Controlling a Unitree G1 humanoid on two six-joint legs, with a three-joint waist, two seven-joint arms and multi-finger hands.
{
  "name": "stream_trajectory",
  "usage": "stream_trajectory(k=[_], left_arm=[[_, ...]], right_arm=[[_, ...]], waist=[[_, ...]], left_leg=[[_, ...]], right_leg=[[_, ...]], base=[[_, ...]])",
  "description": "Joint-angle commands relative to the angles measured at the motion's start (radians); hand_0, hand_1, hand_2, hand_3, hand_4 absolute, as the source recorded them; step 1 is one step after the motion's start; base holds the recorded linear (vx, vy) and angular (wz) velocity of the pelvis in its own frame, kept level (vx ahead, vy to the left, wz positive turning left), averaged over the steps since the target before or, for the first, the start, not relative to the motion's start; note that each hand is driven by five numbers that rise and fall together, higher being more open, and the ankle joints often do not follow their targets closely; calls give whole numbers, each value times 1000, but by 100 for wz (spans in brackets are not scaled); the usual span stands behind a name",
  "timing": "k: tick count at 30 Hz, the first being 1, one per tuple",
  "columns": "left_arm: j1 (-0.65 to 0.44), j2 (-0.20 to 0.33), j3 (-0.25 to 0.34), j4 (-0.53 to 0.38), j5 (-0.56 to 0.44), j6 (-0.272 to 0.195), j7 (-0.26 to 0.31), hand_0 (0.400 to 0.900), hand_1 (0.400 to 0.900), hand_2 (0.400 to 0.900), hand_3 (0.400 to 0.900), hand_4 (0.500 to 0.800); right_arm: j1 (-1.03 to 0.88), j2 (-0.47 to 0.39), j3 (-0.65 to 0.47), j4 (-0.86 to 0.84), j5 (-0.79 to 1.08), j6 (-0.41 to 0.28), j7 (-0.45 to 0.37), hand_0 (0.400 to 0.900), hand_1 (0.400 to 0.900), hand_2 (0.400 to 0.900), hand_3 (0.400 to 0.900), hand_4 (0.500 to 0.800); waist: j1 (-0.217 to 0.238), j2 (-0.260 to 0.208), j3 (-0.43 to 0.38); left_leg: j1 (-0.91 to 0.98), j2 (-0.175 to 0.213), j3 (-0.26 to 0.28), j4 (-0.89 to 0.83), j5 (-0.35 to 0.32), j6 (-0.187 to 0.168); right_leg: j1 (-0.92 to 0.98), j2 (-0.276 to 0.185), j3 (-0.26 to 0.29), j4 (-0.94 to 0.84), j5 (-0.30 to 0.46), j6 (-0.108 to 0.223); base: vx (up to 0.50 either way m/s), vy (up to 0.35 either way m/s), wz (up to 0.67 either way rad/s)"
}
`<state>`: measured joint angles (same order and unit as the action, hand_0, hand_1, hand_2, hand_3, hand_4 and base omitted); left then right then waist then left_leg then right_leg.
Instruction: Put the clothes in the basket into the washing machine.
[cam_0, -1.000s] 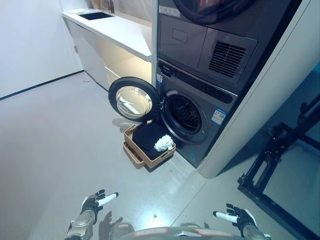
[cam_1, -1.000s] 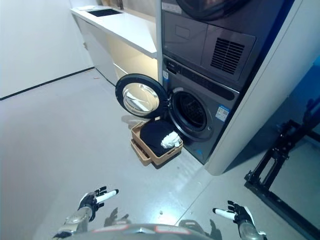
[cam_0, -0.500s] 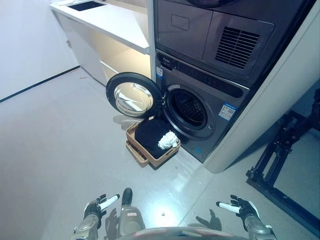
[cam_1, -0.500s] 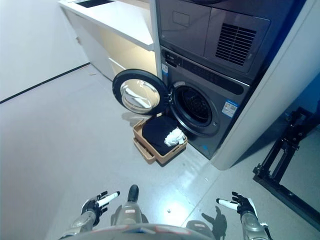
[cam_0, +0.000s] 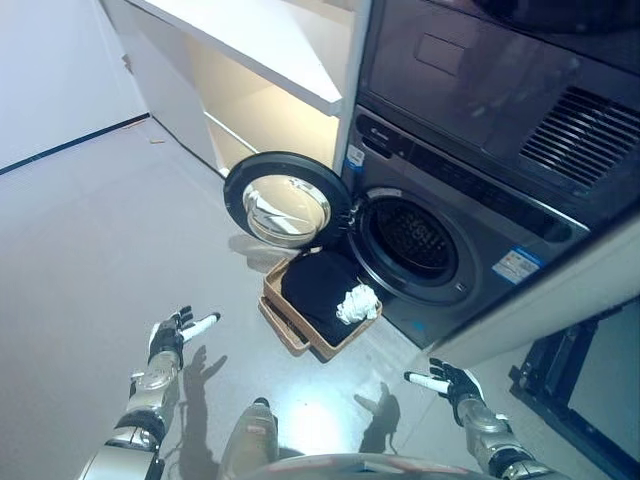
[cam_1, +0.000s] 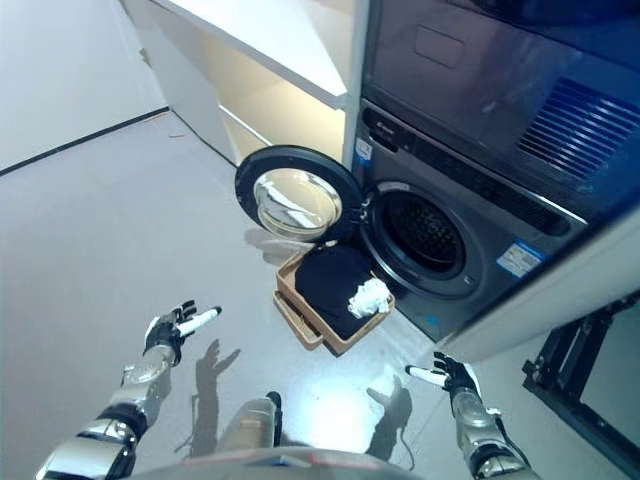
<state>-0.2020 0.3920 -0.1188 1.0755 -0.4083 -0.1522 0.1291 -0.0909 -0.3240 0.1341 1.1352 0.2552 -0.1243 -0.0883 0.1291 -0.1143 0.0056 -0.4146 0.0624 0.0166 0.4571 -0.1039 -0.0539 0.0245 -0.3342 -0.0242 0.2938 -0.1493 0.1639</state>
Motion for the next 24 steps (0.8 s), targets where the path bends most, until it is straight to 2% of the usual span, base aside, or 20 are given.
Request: stream_trajectory(k=[1, 4, 6, 7, 8, 9, 10, 13, 15, 18, 20, 22, 24], left_arm=[[41, 60, 15, -46, 43, -35, 9, 900, 900, 900, 900, 800], [68, 52, 36, -30, 40, -32, 3, 900, 900, 900, 900, 800], [83, 45, 52, -20, 33, -32, 0, 900, 900, 900, 900, 800], [85, 41, 57, -10, 31, -34, 1, 900, 900, 900, 900, 800], [83, 37, 58, -8, 31, -37, 2, 900, 900, 900, 900, 800], [83, 37, 58, -8, 31, -37, 2, 900, 900, 900, 900, 800], [78, 29, 55, -1, 37, -38, -2, 900, 900, 900, 900, 800], [65, 18, 49, 11, 52, -42, -6, 900, 900, 900, 900, 800], [71, 10, 52, 9, 54, -42, -10, 900, 900, 900, 900, 800], [87, 0, 58, -9, 53, -41, -12, 900, 900, 900, 900, 800], [94, -8, 59, -25, 49, -40, -13, 900, 900, 900, 900, 800], [98, -16, 55, -34, 53, -38, -14, 900, 900, 900, 900, 800], [99, -18, 48, -50, 50, -39, -11, 900, 900, 900, 900, 800]], right_arm=[[15, -64, -16, -57, 38, -51, -34, 900, 900, 900, 900, 800], [27, -49, -12, -61, 35, -49, -32, 900, 900, 900, 900, 800], [33, -47, -9, -62, 28, -49, -28, 900, 900, 900, 900, 800], [34, -46, -12, -60, 27, -49, -27, 900, 900, 900, 900, 800], [36, -45, -15, -61, 27, -50, -26, 900, 900, 900, 900, 800], [36, -45, -15, -62, 27, -50, -26, 900, 900, 900, 900, 800], [45, -44, -28, -63, 28, -50, -23, 900, 900, 900, 900, 800], [72, -43, -54, -59, 26, -51, -19, 900, 900, 900, 900, 800], [91, -33, -64, -62, 23, -50, -16, 900, 900, 900, 900, 800], [116, -33, -67, -79, 17, -49, -5, 900, 900, 900, 900, 800], [128, -36, -63, -96, 6, -46, 0, 900, 900, 900, 900, 800], [132, -44, -54, -105, -3, -47, 8, 900, 900, 900, 900, 800], [121, -56, -38, -108, -21, -46, 8, 900, 900, 900, 900, 800]], waist=[[-11, 21, -1], [-37, 39, 30], [-54, 51, 48], [-63, 52, 53], [-73, 47, 65], [-76, 47, 72], [-94, 31, 82], [-133, 18, 96], [-157, 17, 94], [-180, 9, 96], [-187, 4, 97], [-195, -3, 84], [-193, 0, 91]], left_leg=[[-12, -10, -56, -127, 134, 46], [121, -37, -50, -197, 103, 76], [188, -56, -65, -226, 83, 83], [209, -64, -67, -242, 76, 83], [230, -82, -76, -252, 69, 81], [238, -83, -79, -252, 67, 80], [266, -114, -93, -256, 40, 77], [327, -139, -134, -280, 7, 63], [383, -136, -155, -305, -9, 53], [435, -140, -191, -300, -45, 45], [465, -133, -207, -299, -71, 39], [469, -117, -231, -283, -104, 31], [462, -81, -252, -246, -106, 10]], right_leg=[[49, 7, 80, 227, 431, -8], [-58, 13, 61, 280, 389, -37], [-132, 27, 46, 216, 295, -51], [-161, 34, 39, 157, 270, -48], [-170, 36, 37, 97, 264, -38], [-160, 35, 33, 95, 261, -38], [-193, 35, 32, -53, 260, -13], [-203, 32, 48, -222, 319, 32], [-233, 39, 57, -262, 373, 52], [-243, 51, 67, -258, 409, 60], [-240, 71, 64, -248, 395, 54], [-229, 95, 97, -251, 354, 42], [-246, 129, 96, -232, 332, 28]], base=[[240, 355, 12], [274, 241, 5], [305, 92, 5], [279, 16, 9], [178, -12, 11], [289, -71, 37], [314, -83, 56], [375, -111, 76], [399, -117, 68], [317, -101, 52], [302, -143, 48], [290, -235, 54], [195, -250, 42]])
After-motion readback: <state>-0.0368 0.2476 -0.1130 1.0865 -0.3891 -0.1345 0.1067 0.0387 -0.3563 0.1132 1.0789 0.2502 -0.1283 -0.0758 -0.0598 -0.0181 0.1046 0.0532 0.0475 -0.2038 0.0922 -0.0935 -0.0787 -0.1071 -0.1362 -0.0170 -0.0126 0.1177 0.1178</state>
